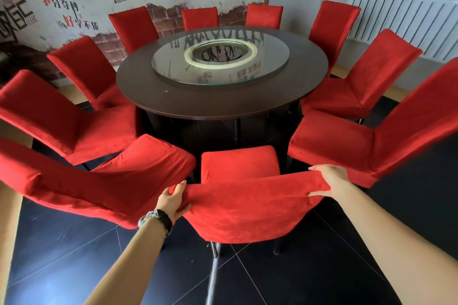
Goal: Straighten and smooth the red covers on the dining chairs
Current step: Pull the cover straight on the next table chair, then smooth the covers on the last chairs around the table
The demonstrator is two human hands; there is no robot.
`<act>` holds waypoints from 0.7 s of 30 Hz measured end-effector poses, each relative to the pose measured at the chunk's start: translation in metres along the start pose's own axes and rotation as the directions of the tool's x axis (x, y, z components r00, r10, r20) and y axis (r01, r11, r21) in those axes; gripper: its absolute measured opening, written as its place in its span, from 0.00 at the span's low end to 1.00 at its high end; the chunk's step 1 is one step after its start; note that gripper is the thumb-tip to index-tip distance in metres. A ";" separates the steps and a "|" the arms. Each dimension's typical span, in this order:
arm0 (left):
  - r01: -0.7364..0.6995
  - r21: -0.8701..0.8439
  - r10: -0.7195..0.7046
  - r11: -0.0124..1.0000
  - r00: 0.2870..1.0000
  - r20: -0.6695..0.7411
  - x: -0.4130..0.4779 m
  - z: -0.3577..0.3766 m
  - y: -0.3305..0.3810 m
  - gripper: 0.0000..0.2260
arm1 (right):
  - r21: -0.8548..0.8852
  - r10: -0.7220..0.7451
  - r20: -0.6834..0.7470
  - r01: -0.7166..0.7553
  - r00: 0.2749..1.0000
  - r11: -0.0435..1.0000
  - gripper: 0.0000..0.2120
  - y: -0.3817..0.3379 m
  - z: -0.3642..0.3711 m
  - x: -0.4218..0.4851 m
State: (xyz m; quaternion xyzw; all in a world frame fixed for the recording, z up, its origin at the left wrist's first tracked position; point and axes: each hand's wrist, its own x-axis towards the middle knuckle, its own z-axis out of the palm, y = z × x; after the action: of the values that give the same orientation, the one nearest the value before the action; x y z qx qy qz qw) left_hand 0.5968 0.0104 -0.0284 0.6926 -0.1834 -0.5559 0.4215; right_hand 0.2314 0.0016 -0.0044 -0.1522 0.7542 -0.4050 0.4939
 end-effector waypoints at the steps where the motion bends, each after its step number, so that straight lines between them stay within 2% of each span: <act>1: 0.010 0.027 -0.010 1.000 1.000 0.002 0.001 0.000 0.000 0.16 | -0.006 -0.023 -0.007 0.023 1.000 1.000 0.11 0.002 -0.002 0.000; 4: 0.084 0.176 -0.096 0.981 0.993 0.061 0.003 -0.005 0.004 0.20 | -0.056 -0.048 0.047 0.051 0.998 0.997 0.10 0.005 -0.010 -0.003; 6: 0.068 0.427 -0.094 0.902 0.995 0.041 0.000 -0.005 0.012 0.24 | -0.153 -0.021 0.118 0.039 0.993 0.987 0.17 0.003 -0.019 -0.009; 7: 0.010 0.627 -0.023 0.779 1.000 0.013 0.000 -0.004 0.015 0.25 | -0.244 -0.012 0.142 0.047 0.990 0.969 0.19 0.002 -0.024 -0.012; 8: -0.067 0.807 0.095 0.587 0.995 0.013 0.001 -0.001 0.018 0.25 | -0.347 -0.017 0.154 0.071 0.988 0.935 0.22 0.001 -0.030 -0.015; 9: -0.138 0.903 0.195 0.407 0.979 0.061 0.001 0.003 0.021 0.25 | -0.447 -0.037 0.163 0.107 0.986 0.888 0.23 -0.001 -0.037 -0.017; 10: -0.205 0.934 0.247 0.291 0.960 0.133 -0.001 0.011 0.024 0.24 | -0.531 -0.061 0.178 0.148 0.982 0.834 0.24 -0.002 -0.044 -0.018; 11: -0.259 0.940 0.253 0.222 0.946 0.201 -0.005 0.022 0.026 0.23 | -0.593 -0.073 0.199 0.179 0.977 0.785 0.24 -0.004 -0.051 -0.019; 14: -0.337 0.935 0.196 0.114 0.930 0.311 -0.023 0.060 0.022 0.23 | -0.692 -0.034 0.280 0.226 0.959 0.686 0.22 -0.012 -0.077 -0.021; 19: -0.393 0.919 0.175 0.041 0.908 0.380 -0.058 0.138 0.008 0.25 | -0.776 -0.046 0.362 0.328 0.931 0.538 0.17 -0.036 -0.125 -0.005; 21: -0.430 0.902 0.190 0.047 0.890 0.414 -0.076 0.176 0.005 0.26 | -0.786 -0.074 0.379 0.364 0.922 0.500 0.16 -0.045 -0.150 0.006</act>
State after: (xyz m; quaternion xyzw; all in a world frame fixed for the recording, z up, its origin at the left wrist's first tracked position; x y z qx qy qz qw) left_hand 0.4113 -0.0048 0.0177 0.6831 -0.6841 -0.2509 -0.0482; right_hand 0.0906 0.0383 0.0539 -0.5259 0.7456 -0.0216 0.4087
